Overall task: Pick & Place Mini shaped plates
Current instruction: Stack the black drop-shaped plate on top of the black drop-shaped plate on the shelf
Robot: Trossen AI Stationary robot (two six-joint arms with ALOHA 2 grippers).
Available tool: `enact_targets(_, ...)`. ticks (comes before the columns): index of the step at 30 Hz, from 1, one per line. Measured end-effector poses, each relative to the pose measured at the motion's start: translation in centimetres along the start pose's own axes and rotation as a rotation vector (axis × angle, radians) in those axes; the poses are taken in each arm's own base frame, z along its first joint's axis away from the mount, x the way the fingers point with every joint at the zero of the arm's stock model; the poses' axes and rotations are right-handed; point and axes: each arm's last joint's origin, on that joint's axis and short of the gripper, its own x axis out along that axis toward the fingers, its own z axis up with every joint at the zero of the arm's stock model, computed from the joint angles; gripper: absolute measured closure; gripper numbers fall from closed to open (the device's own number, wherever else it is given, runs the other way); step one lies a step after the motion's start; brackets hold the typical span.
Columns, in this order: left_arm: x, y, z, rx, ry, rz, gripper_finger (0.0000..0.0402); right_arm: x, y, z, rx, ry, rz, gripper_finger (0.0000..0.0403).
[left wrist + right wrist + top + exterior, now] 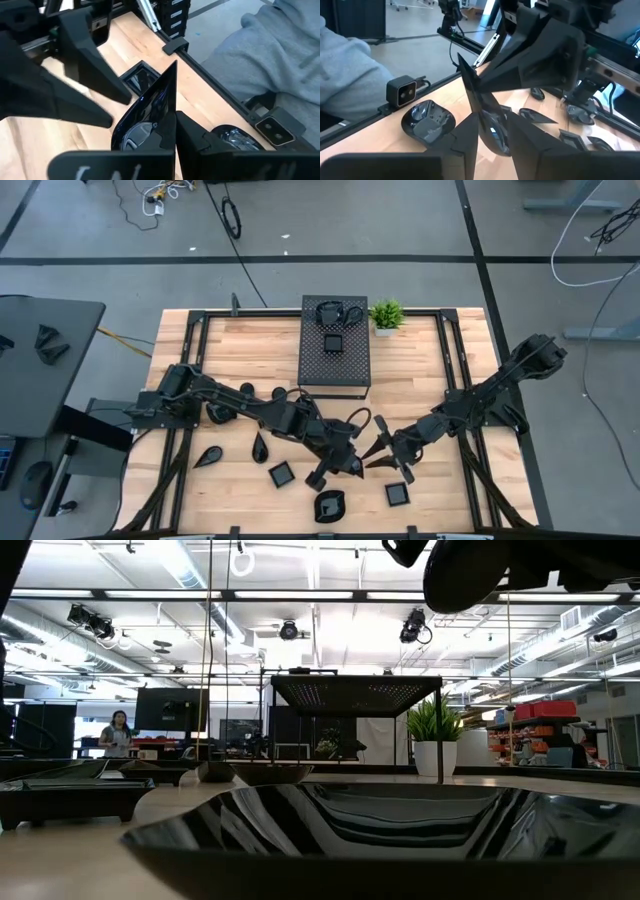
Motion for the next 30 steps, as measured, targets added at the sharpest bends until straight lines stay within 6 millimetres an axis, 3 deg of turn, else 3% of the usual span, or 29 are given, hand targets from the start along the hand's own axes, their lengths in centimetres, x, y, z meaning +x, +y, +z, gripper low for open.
enact_targets(24,-0.05,0.54,0.17,0.013,-0.019,0.057,0.0395,0.02,0.07,0.12,-0.058,-0.022,0.026,0.0298)
enact_targets(30,-0.05,0.56,0.26,0.015,-0.029,0.059,0.0394,0.02,0.09,0.03,-0.062,-0.013,0.029,0.0336)
